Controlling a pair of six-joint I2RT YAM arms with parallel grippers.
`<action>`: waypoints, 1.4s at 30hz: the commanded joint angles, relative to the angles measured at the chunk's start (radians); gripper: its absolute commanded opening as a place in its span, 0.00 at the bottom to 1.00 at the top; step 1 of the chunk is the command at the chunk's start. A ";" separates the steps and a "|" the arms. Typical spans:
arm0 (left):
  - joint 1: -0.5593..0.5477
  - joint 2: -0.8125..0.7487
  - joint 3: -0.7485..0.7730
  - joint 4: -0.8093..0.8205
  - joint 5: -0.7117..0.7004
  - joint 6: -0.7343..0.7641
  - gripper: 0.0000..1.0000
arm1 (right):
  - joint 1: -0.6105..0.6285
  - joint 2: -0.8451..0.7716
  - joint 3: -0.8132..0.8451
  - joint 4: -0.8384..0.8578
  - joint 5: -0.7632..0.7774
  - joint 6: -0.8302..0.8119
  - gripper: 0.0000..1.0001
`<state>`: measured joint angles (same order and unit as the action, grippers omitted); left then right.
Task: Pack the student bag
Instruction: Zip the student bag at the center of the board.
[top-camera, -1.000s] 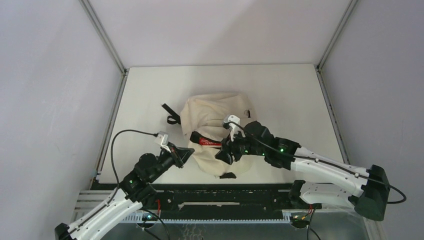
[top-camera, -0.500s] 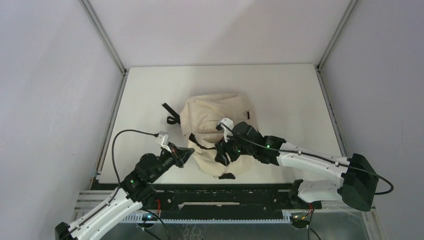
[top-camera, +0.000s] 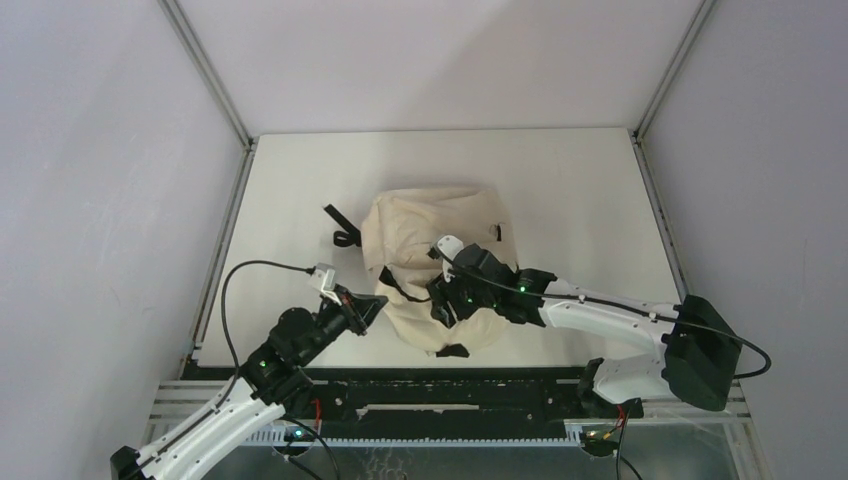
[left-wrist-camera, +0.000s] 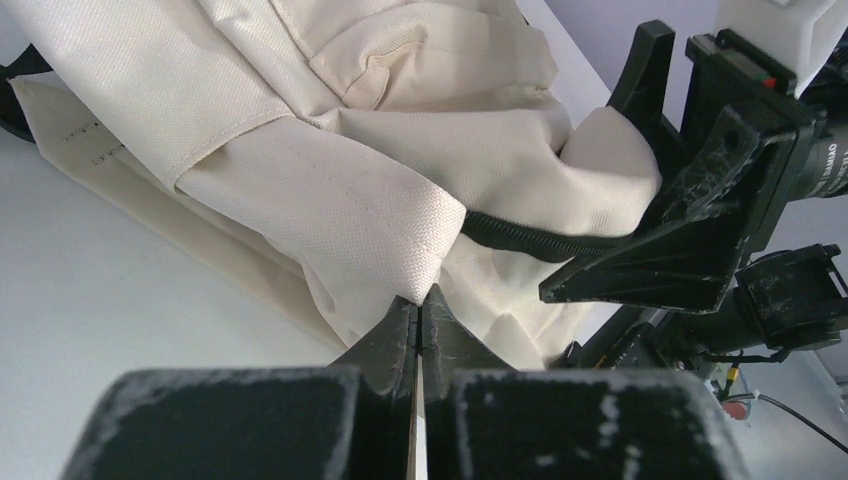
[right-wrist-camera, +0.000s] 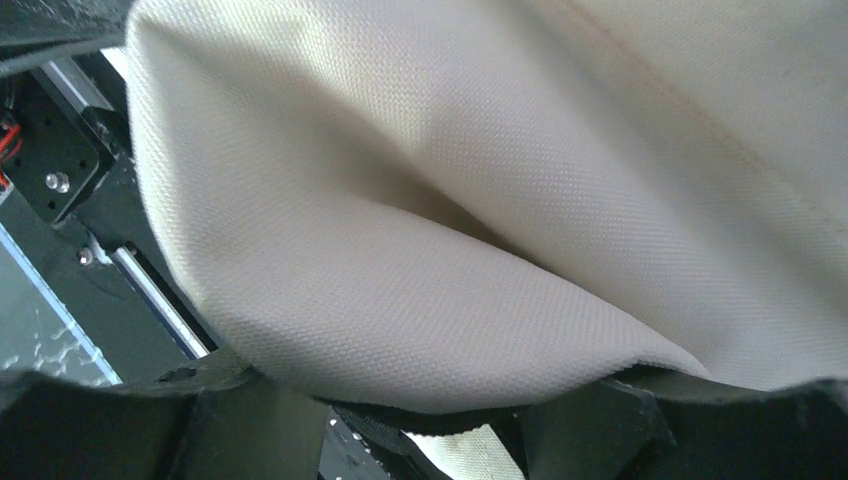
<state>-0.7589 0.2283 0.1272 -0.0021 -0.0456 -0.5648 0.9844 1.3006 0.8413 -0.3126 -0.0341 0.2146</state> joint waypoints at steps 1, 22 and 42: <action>0.004 -0.015 0.036 0.180 -0.013 0.021 0.00 | 0.011 0.011 0.021 -0.048 -0.011 -0.010 0.64; 0.004 0.006 0.176 -0.104 -0.203 0.004 0.41 | 0.045 -0.199 0.021 -0.079 -0.232 -0.074 0.02; -0.033 0.363 0.647 -0.446 -0.242 0.002 0.86 | 0.205 -0.345 0.169 -0.190 -0.012 -0.131 0.44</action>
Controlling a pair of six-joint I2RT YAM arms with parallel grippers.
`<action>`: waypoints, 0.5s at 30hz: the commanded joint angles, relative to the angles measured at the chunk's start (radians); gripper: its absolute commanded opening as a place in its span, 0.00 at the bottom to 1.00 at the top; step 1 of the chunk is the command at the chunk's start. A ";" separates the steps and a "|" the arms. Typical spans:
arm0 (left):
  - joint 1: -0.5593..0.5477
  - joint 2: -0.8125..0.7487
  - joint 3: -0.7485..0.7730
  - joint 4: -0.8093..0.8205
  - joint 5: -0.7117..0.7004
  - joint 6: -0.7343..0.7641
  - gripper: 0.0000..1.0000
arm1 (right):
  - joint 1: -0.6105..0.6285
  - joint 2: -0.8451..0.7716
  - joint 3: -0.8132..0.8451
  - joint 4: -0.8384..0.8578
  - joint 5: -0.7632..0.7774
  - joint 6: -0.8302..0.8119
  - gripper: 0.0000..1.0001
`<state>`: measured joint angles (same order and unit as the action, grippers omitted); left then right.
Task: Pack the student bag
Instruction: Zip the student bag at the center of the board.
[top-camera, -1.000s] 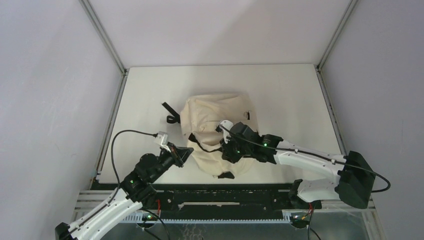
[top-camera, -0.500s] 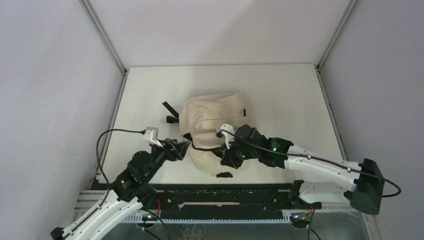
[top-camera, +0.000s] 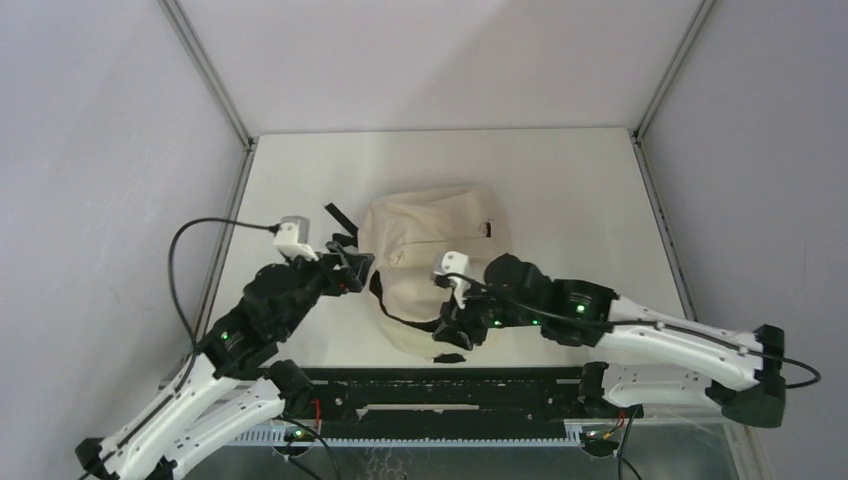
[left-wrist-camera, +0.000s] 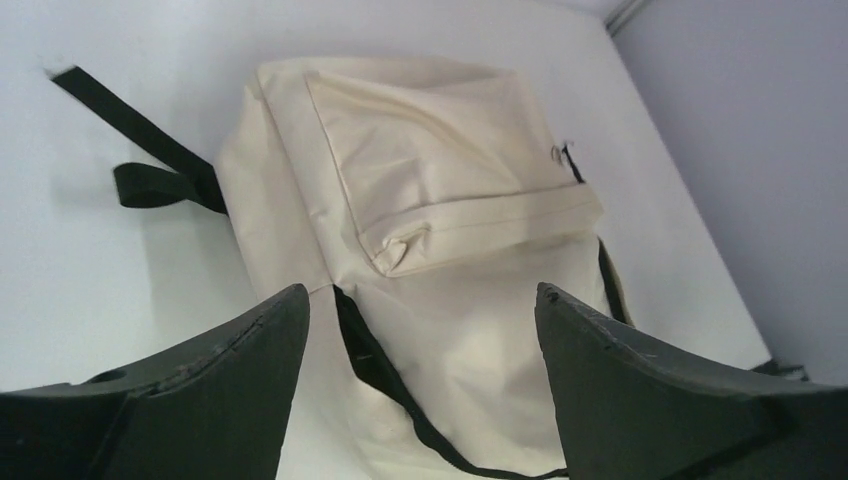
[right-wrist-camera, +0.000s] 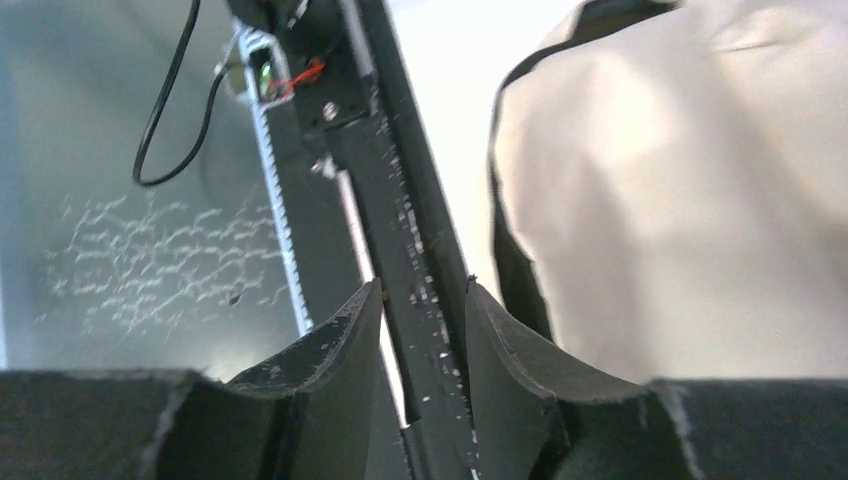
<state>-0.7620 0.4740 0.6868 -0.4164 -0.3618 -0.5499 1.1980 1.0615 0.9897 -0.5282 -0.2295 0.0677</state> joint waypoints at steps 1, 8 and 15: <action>-0.057 0.147 0.103 -0.030 0.078 -0.015 0.84 | -0.028 -0.128 0.004 0.026 0.222 0.032 0.45; -0.340 0.300 0.193 -0.067 0.166 0.047 0.76 | -0.331 -0.281 -0.169 0.007 0.228 0.210 0.45; -0.423 0.407 0.216 -0.096 0.389 -0.013 0.80 | -0.468 -0.409 -0.272 0.017 0.271 0.275 0.45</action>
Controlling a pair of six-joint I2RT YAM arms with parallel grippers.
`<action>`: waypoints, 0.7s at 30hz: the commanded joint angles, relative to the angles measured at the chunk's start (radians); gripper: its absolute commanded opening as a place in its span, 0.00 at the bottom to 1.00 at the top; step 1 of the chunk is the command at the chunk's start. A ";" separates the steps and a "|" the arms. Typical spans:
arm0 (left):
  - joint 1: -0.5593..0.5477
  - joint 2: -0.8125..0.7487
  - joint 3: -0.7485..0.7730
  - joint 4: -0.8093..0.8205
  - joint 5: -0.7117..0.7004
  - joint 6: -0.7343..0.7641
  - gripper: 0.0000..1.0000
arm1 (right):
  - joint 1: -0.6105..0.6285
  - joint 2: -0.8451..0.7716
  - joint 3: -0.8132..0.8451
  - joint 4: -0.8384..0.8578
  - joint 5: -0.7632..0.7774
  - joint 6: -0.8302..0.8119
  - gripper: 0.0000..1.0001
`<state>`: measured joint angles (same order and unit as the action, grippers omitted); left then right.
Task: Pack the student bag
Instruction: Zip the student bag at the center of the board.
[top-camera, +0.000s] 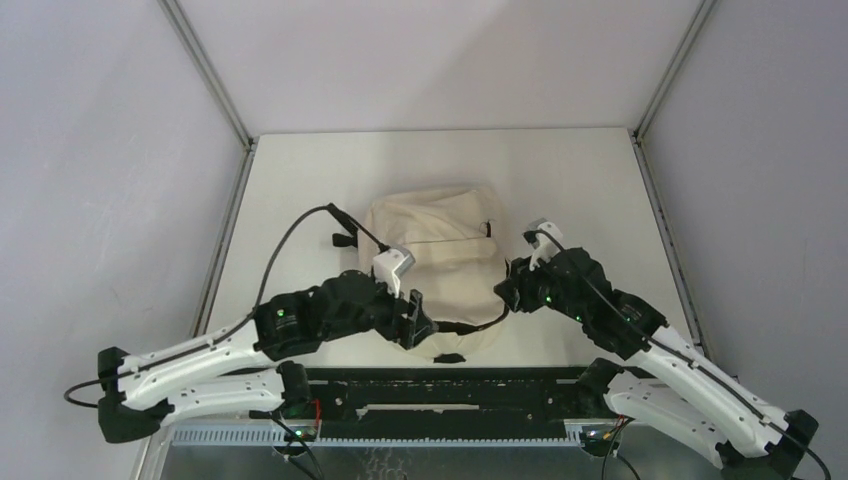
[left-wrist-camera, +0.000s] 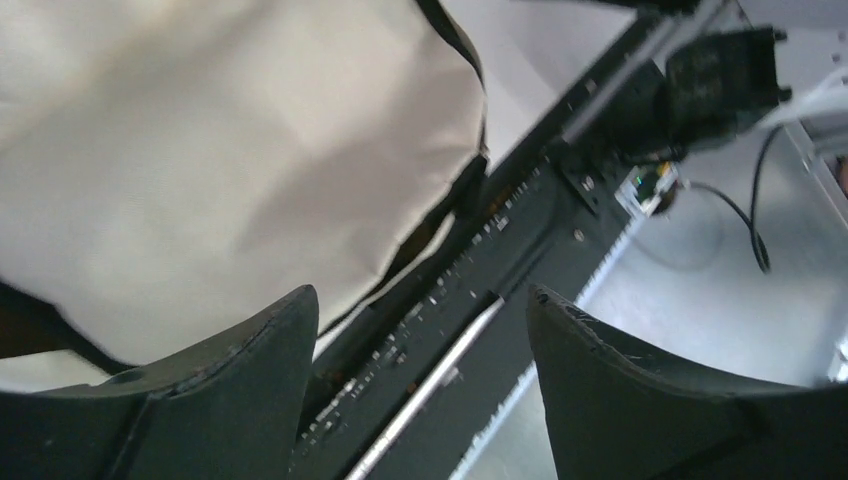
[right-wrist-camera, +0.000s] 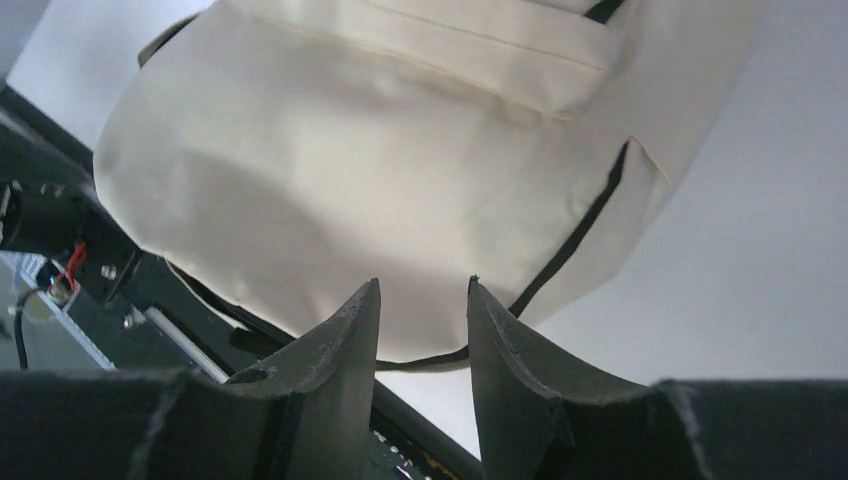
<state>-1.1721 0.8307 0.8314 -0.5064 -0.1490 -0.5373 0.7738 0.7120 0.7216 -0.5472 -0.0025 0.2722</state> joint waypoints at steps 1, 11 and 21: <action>-0.017 0.077 0.078 -0.004 0.203 -0.024 0.81 | -0.054 -0.067 -0.007 0.033 0.055 0.074 0.45; -0.029 0.272 0.135 0.071 0.292 -0.119 0.81 | -0.085 -0.080 -0.016 0.072 0.050 0.069 0.46; -0.027 0.412 0.166 0.141 0.164 -0.255 0.81 | -0.086 -0.151 -0.031 0.048 0.048 0.038 0.46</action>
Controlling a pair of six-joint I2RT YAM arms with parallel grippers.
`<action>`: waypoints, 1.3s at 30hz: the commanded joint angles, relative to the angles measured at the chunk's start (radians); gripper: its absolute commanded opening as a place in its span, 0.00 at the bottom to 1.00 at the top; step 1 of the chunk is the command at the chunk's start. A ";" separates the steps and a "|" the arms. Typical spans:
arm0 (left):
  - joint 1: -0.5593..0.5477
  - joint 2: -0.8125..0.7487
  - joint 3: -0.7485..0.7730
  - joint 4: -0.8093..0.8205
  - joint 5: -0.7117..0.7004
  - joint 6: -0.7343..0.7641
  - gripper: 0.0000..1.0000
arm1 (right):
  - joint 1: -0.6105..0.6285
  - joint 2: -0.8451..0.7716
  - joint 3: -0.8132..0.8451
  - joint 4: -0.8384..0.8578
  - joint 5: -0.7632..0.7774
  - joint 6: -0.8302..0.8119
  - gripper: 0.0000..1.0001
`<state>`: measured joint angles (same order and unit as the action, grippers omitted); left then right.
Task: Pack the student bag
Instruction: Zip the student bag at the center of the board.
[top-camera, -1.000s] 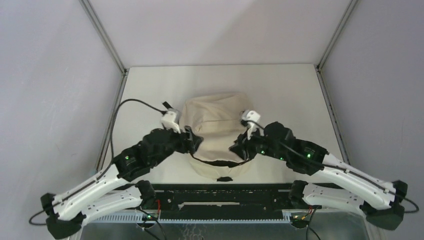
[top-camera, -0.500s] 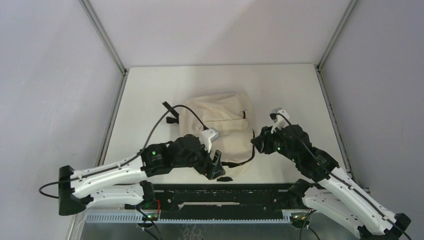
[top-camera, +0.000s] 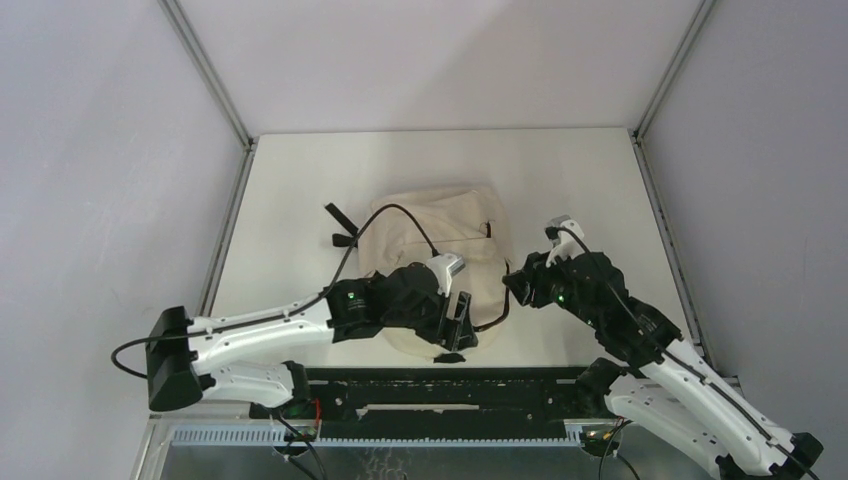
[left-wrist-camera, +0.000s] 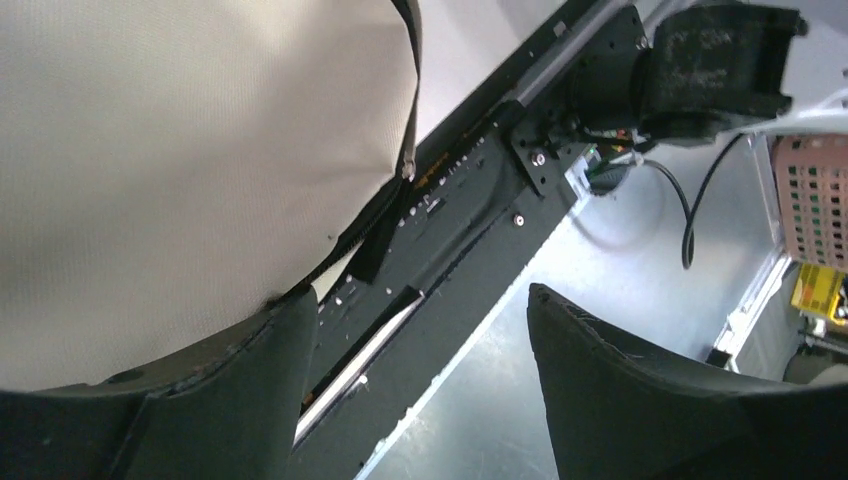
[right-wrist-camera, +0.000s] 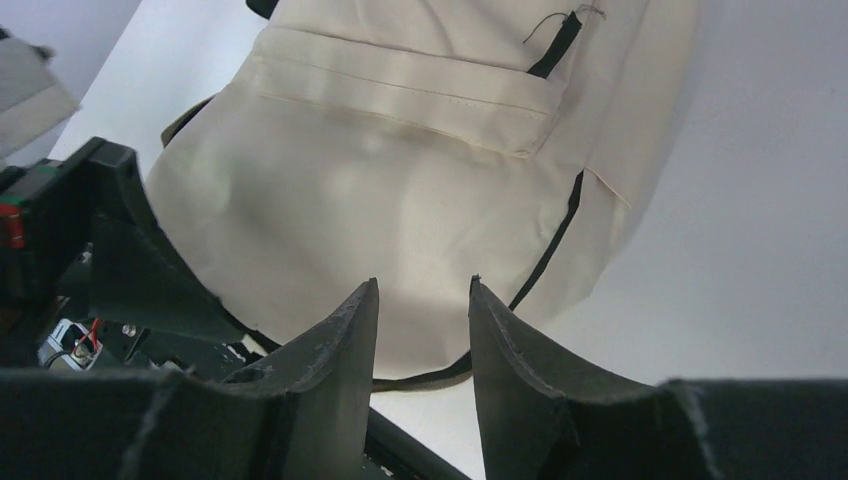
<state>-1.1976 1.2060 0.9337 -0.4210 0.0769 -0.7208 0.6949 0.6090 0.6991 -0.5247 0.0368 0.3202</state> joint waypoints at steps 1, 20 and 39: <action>-0.002 0.047 0.064 0.058 -0.072 -0.079 0.81 | -0.006 -0.059 -0.010 0.025 0.009 -0.009 0.47; -0.002 0.171 0.086 0.170 -0.030 -0.071 0.35 | -0.007 -0.093 -0.012 0.002 0.013 -0.006 0.47; -0.002 0.073 0.064 0.106 -0.072 -0.063 0.00 | -0.007 -0.058 -0.032 0.002 0.004 0.031 0.47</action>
<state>-1.1976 1.3445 0.9424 -0.3119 0.0208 -0.7876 0.6949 0.5335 0.6727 -0.5438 0.0437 0.3229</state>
